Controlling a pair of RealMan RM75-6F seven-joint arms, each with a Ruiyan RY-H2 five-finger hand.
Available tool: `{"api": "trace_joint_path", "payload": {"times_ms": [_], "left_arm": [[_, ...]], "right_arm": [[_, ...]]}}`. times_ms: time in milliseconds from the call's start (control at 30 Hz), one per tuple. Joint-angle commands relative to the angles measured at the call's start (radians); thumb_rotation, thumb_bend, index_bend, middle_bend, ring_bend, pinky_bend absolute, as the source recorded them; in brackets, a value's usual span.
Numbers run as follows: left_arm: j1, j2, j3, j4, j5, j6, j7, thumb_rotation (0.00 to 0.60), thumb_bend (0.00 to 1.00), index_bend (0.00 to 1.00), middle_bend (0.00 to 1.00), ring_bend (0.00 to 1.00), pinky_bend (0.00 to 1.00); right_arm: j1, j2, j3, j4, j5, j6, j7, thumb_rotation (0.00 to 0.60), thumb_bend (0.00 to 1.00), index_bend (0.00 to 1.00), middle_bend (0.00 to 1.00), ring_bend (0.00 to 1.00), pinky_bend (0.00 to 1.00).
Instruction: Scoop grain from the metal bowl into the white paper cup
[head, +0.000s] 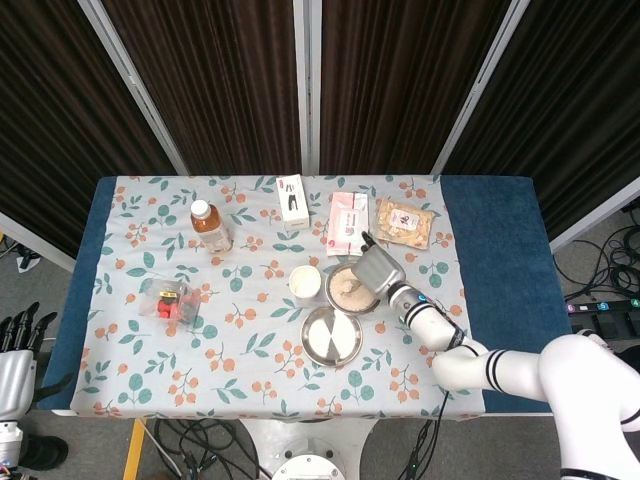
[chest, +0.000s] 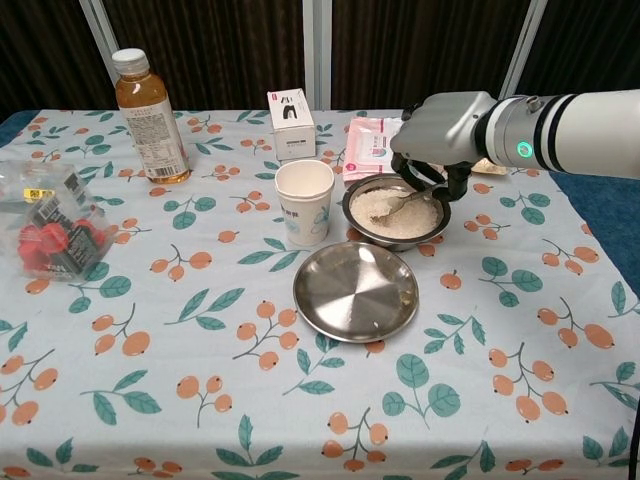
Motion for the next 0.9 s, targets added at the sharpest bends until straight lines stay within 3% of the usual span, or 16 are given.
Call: {"api": "trace_joint_path", "payload": {"times_ms": [33,433,900], "left_arm": [[0.001,0.003,-0.001,-0.004,0.0,0.002,0.003,0.6,0.06,0.19,0.12,0.06,0.03],[0.0,0.01,-0.003,-0.016,0.006,0.008,0.015,0.6,0.06,0.19,0.12,0.06,0.03],[0.003,0.01,-0.006,-0.013,-0.001,0.008,0.012,0.6,0.06,0.19,0.12,0.06,0.03]], "right_arm": [[-0.065,0.001,0.017,0.022,-0.083,0.034,0.109,0.6,0.33,0.6,0.6,0.22,0.0],[-0.181,0.067,0.045,0.006,-0.263,0.106,0.321,0.6,0.33,0.6,0.6,0.23,0.0],[-0.151,0.1,0.13,-0.062,-0.303,0.057,0.32,0.6,0.33,0.6,0.6,0.23,0.0]]}}
